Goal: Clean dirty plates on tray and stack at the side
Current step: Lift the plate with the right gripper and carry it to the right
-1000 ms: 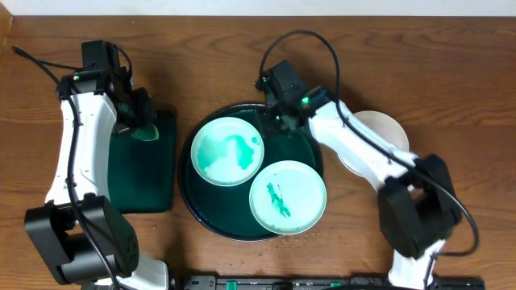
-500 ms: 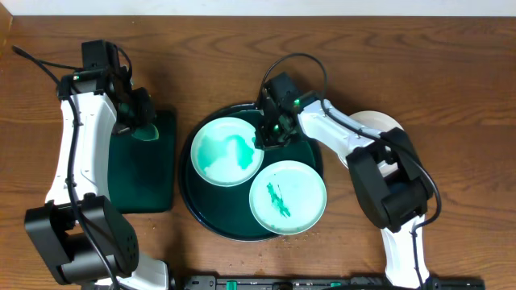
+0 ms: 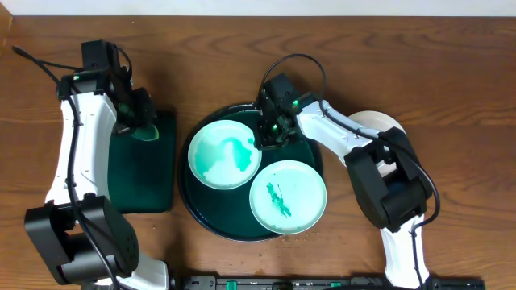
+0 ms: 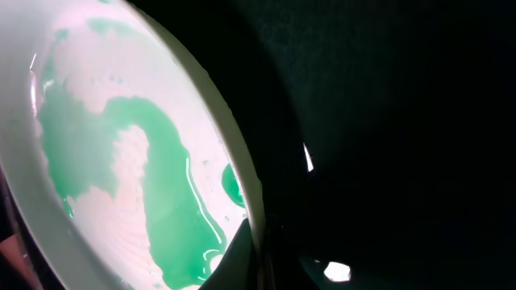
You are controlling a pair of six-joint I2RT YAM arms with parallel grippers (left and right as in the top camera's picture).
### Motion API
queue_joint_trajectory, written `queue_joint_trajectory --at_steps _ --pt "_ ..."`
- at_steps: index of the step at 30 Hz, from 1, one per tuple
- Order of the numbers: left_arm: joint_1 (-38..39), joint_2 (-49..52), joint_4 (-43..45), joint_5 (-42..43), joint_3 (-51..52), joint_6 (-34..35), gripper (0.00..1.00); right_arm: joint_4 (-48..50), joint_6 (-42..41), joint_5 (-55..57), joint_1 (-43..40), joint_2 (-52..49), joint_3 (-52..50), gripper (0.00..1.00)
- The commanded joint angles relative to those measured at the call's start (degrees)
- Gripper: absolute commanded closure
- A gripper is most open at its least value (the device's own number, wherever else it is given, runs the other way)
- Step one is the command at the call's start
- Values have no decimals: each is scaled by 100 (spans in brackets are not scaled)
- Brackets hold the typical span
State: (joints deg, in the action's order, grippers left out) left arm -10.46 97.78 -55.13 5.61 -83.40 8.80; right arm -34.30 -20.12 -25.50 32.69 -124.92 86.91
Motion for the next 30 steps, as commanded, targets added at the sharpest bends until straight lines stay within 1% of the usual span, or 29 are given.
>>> queue_joint_trajectory --at_steps 1,7,15,23,26,30 --pt "-24 31 -11 -76 7 28 92 24 330 584 -15 627 11 99" --pt "-24 31 -11 -76 7 28 93 -177 752 2347 282 1281 11 99" --pt "-24 31 -9 -76 7 28 93 -299 1287 5641 1172 1906 11 99" --pt "-24 31 -9 -79 7 28 93 -271 1860 9086 2273 2046 11 99" --pt "-24 31 -11 -79 7 28 93 -232 1864 9949 2568 2046 11 99" --pt "-24 31 -11 -79 9 28 92 -212 1965 10660 2837 2046 11 99"
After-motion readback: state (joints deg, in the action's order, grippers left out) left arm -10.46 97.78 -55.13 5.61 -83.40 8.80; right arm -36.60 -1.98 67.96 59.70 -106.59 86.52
